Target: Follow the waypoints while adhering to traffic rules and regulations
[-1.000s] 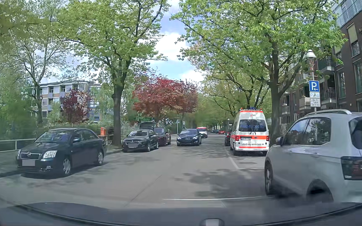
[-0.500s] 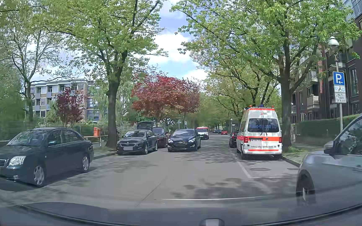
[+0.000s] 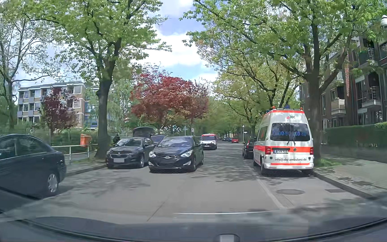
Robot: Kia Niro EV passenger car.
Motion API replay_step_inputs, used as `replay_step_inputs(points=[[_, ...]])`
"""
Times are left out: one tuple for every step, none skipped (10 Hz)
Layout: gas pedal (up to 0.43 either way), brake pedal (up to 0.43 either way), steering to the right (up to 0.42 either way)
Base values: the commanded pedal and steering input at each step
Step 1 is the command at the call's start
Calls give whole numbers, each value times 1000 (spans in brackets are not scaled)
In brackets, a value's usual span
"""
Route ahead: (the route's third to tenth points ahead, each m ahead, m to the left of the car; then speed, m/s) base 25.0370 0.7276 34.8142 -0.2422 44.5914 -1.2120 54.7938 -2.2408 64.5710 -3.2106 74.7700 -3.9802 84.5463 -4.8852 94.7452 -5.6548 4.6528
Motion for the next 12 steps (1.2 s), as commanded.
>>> replay_step_inputs(points=[[240, 18, 99], [240, 18, 111], [228, 18, 113], [228, 18, 96], [197, 18, 72], [189, 18, 31], [169, 18, -4], [118, 18, -24], [87, 18, -39], [87, 18, -44], [87, 18, -39], [87, 18, -21]])
